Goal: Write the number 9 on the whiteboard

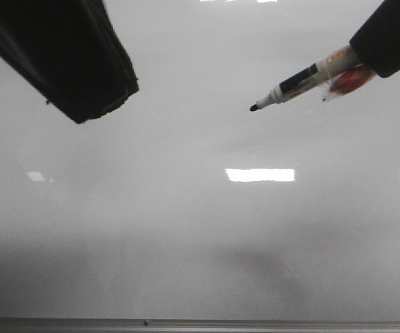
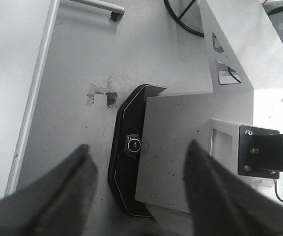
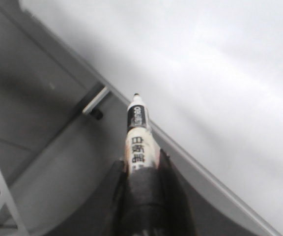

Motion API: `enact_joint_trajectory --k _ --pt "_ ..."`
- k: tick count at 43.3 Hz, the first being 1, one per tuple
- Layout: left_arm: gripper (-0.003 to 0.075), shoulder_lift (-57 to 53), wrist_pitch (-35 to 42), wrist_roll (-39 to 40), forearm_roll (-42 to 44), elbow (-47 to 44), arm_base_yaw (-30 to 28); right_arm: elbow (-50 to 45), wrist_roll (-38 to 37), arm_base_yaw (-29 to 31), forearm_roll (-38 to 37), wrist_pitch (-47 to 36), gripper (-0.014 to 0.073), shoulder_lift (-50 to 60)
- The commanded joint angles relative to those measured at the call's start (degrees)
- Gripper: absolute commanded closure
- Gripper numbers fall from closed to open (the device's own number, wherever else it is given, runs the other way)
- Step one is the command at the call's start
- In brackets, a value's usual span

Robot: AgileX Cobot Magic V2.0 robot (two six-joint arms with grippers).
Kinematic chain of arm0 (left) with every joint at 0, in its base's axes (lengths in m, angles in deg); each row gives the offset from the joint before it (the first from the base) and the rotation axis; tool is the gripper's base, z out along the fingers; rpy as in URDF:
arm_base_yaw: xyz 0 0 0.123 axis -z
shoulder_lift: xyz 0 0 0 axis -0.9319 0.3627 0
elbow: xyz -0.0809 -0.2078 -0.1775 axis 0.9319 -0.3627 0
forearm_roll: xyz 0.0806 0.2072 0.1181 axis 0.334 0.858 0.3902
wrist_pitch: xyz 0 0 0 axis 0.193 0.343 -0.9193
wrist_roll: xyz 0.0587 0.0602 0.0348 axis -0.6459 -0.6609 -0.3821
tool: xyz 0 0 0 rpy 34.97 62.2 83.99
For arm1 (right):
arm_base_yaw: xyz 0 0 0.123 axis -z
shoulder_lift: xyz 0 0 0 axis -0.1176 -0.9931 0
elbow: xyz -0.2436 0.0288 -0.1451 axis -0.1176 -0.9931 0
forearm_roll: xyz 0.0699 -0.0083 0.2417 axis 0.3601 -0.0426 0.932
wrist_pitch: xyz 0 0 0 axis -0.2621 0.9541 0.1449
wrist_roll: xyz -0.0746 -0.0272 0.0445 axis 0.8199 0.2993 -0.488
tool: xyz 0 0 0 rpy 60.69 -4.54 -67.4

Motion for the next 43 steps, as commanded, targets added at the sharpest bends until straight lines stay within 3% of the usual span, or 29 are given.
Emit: enact_joint_trajectory --k 1,5,9,14,43 --pt "0.0505 -1.82 0.27 0.14 -3.08 1.89 0.39 1.10 0.20 0.37 6.21 -2.69 0.0663 -0.12" --pt "0.0648 -1.82 0.27 0.14 -3.08 1.89 0.39 1.99 1.33 0.37 9.76 -3.90 0.0663 -1.83" --pt "0.0738 -1.82 0.38 0.14 -3.08 1.89 0.39 3.92 3.02 0.37 11.13 -8.83 0.0663 -3.41" --pt "0.0739 -1.82 0.38 0.14 -3.08 1.89 0.39 6.62 3.24 0.37 11.20 -14.16 0.0663 -5.78" --pt "0.0739 -1.82 0.49 0.14 -3.08 1.89 0.39 13.92 5.86 -1.14 15.36 -20.48 0.0663 -21.33"
